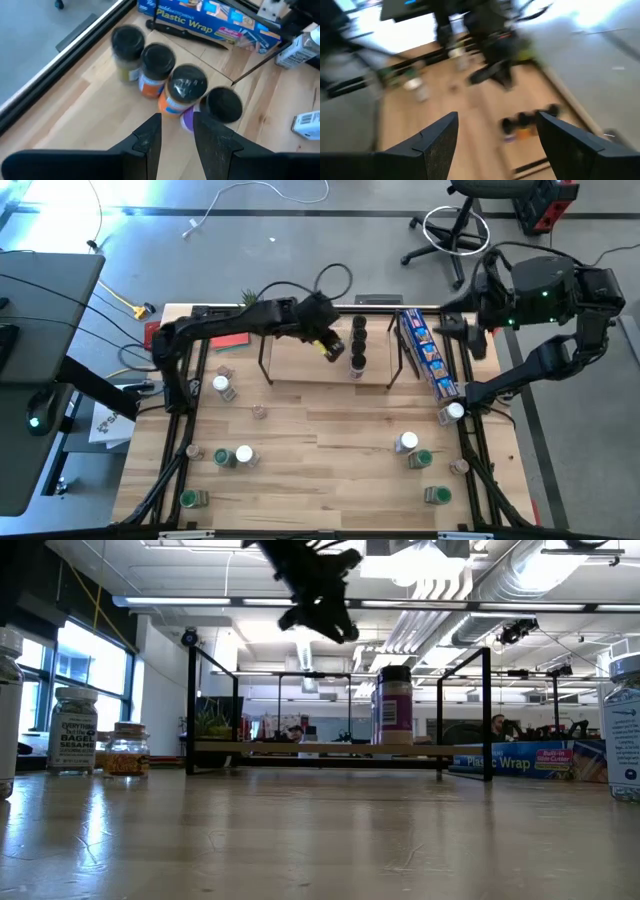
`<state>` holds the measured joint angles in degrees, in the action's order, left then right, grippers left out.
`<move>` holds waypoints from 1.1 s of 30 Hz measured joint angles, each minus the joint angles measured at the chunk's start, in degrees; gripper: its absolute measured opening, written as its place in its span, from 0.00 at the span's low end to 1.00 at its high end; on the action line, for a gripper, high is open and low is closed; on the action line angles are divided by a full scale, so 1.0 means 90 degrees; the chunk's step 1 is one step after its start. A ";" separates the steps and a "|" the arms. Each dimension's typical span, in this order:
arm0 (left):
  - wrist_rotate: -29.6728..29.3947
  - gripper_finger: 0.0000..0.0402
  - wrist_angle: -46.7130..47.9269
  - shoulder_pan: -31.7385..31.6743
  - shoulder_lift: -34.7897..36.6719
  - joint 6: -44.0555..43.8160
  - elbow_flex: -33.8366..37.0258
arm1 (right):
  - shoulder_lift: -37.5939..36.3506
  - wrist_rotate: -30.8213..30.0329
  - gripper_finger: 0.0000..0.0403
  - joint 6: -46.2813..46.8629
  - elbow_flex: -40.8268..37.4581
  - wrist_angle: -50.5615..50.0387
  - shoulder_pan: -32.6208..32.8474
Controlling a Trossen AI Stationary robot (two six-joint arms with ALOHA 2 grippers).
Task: Shelf spices
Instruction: Put the white seasoning bottle on the shelf
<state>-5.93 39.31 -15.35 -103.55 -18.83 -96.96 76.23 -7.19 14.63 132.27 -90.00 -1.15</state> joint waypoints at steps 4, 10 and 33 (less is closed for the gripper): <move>-0.0027 0.26 -0.0496 0.0095 0.0952 -0.0429 0.1126 | 0.0278 0.0954 0.65 -0.0009 -0.0090 0.0026 0.0648; -0.0217 0.26 -0.0435 0.0451 0.2048 -0.0623 0.1983 | 0.0696 0.2117 0.65 0.0589 -0.1981 -0.0002 0.2127; -0.0931 0.26 0.0366 0.2480 0.4282 -0.1430 0.3670 | 0.0769 0.1821 0.82 0.3332 -0.7100 0.1866 0.3367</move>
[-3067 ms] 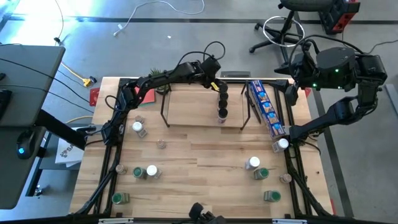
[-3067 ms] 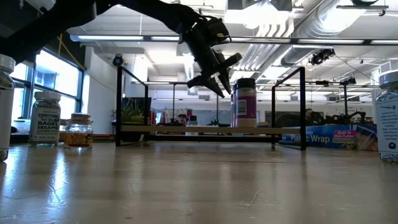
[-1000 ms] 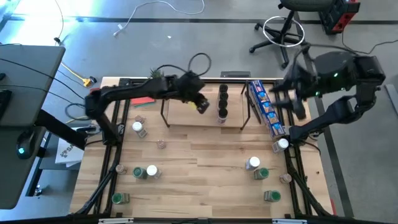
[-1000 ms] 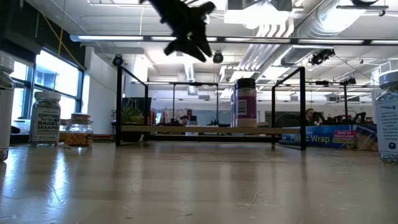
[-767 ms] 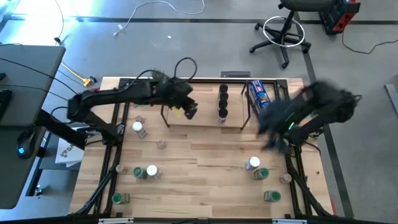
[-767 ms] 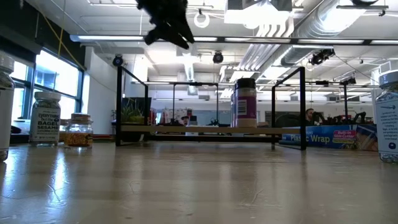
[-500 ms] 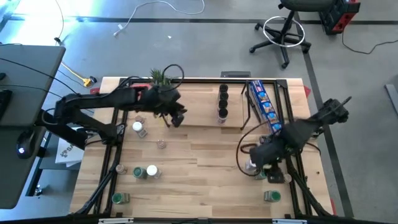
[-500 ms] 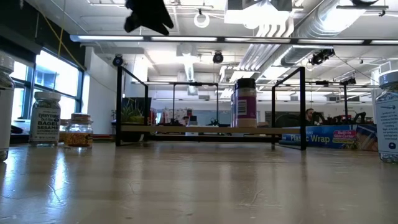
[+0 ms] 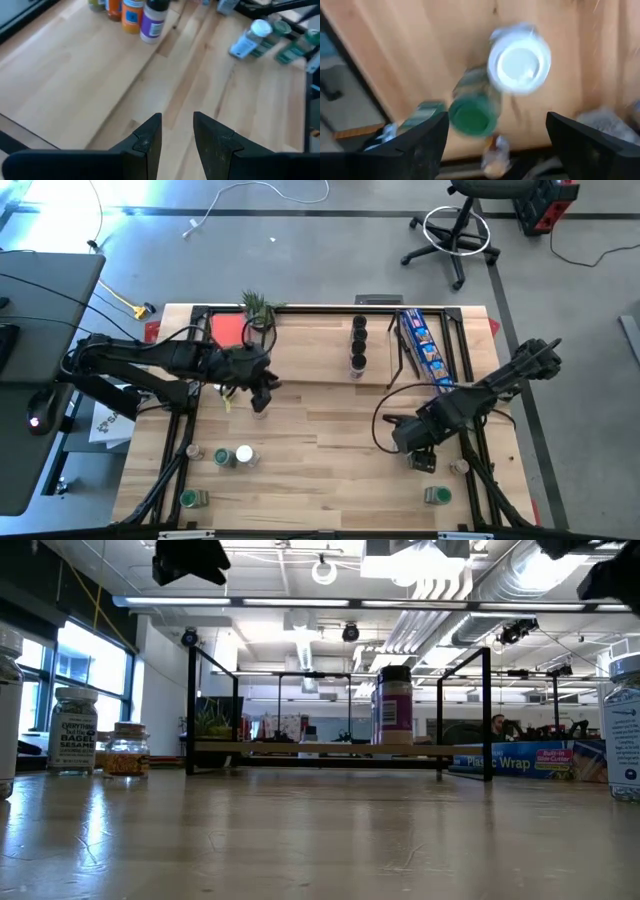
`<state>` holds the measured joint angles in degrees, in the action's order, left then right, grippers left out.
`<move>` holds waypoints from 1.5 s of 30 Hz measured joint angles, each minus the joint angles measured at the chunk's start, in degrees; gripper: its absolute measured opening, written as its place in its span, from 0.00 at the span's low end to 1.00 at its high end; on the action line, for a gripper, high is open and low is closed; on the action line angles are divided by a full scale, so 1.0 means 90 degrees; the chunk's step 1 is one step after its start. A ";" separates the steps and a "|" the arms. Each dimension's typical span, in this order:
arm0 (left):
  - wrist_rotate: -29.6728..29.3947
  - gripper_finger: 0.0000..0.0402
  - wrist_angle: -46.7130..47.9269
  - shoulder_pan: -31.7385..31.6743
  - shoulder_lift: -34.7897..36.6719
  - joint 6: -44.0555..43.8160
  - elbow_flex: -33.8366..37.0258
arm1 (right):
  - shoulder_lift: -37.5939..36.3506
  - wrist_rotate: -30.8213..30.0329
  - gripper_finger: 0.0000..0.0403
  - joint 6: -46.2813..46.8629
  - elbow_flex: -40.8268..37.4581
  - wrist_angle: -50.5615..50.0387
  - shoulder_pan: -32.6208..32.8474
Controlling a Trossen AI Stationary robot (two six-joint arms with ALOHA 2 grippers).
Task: Shelf spices
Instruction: Put the white seasoning bottle on the shelf
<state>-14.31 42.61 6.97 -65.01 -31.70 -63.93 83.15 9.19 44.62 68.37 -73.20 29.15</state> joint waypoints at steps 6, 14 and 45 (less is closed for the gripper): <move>-0.0407 0.26 0.0000 0.0371 0.0036 -0.0542 0.0030 | 0.0000 -0.0242 0.82 -0.0681 -0.0537 0.0470 -0.0152; -0.0665 0.26 -0.0004 0.0448 0.0038 -0.1009 0.0030 | 0.0002 -0.0394 0.82 -0.0841 -0.1184 0.1579 -0.0326; -0.0595 0.26 0.0260 0.0443 0.0984 -0.0781 0.0023 | 0.1072 0.0017 0.46 -0.0646 0.2998 0.0973 -0.2045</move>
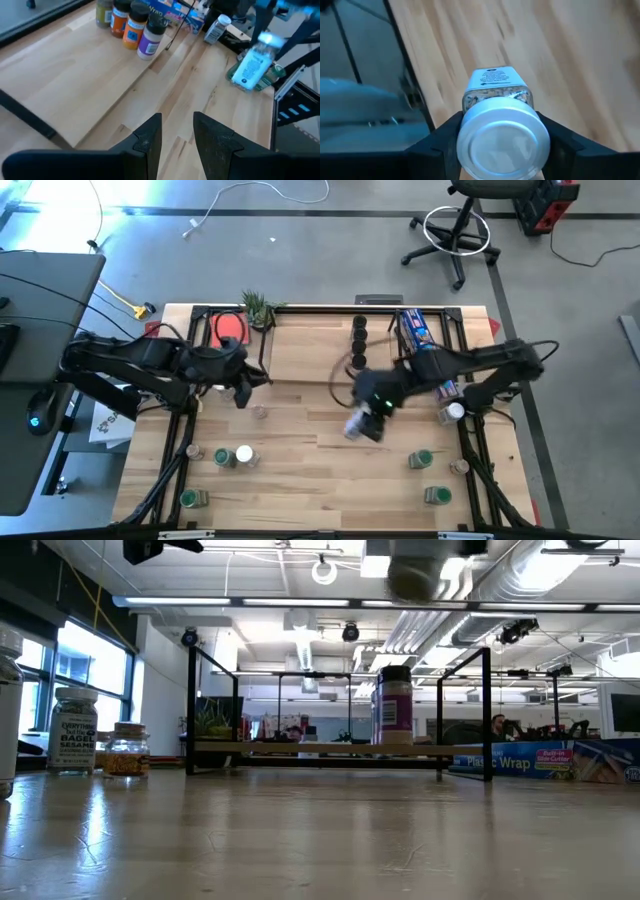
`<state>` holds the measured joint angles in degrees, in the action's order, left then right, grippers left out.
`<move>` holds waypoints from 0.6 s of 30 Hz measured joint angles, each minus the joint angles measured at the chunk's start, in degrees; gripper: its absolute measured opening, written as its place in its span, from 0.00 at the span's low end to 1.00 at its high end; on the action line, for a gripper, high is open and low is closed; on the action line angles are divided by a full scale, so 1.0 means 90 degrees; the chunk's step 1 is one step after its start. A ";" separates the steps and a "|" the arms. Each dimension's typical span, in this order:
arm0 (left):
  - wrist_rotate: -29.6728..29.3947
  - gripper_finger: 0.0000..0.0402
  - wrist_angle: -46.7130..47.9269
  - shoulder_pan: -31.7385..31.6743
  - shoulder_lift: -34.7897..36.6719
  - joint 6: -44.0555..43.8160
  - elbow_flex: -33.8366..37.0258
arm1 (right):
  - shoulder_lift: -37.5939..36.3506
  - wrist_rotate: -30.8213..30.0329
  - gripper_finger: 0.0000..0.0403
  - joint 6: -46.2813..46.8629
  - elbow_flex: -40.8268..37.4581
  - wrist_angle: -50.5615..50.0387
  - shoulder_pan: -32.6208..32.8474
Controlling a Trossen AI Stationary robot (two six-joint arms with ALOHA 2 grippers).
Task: Shelf spices
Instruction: Put the white seasoning bottle on the shelf
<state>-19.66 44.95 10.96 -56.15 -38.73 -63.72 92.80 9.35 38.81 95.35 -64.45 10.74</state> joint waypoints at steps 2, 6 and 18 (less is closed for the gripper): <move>0.0000 0.26 0.0221 0.0002 0.0117 0.0155 -0.0002 | 0.0507 -0.0054 0.46 -0.0296 0.0875 -0.0192 -0.0265; 0.0047 0.26 0.0706 0.0000 0.0284 0.0208 0.0000 | 0.1608 -0.0193 0.46 -0.0918 0.2629 -0.0863 -0.0897; 0.0192 0.26 0.0914 0.0002 0.0345 -0.0074 0.0000 | 0.3353 -0.0558 0.46 -0.3801 0.3533 -0.1295 -0.2651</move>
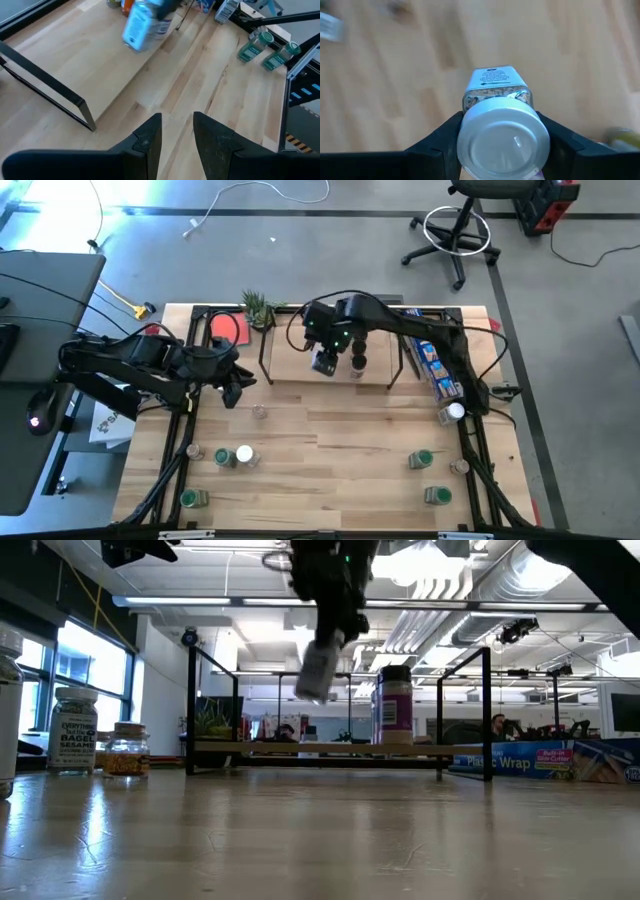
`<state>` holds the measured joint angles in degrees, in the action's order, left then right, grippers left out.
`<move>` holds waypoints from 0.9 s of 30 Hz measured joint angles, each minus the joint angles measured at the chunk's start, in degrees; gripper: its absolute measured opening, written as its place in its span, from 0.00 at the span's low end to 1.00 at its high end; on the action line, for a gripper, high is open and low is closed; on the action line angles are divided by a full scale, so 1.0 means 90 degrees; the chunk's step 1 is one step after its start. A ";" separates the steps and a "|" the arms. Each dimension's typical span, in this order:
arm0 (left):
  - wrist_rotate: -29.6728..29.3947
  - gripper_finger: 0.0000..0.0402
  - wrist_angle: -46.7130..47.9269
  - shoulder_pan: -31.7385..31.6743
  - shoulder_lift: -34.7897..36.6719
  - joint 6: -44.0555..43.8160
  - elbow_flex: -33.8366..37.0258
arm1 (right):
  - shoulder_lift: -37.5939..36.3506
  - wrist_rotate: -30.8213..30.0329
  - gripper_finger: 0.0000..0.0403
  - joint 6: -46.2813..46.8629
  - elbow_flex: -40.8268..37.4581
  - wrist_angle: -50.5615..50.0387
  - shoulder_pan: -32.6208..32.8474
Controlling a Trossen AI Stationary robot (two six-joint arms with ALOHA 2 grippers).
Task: Shelf spices
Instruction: Put the white seasoning bottle on the shelf
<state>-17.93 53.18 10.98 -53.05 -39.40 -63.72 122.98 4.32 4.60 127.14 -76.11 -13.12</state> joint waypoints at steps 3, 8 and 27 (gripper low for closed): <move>-0.0011 0.26 -0.0020 0.0000 -0.0026 -0.0154 0.0000 | 0.0123 -0.0072 0.46 -0.0604 -0.0232 0.0047 -0.0220; -0.0056 0.26 -0.0159 -0.0010 -0.0112 -0.0311 0.0000 | 0.0174 0.0012 0.46 -0.1486 -0.0489 0.0156 -0.0459; -0.0091 0.26 -0.0944 -0.0015 -0.0732 -0.0435 0.0002 | 0.0272 -0.0304 0.69 -0.1901 -0.0919 0.0915 -0.0637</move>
<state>-18.76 44.69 10.85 -59.63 -43.31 -63.70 125.43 1.59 -12.51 118.87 -67.87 -18.85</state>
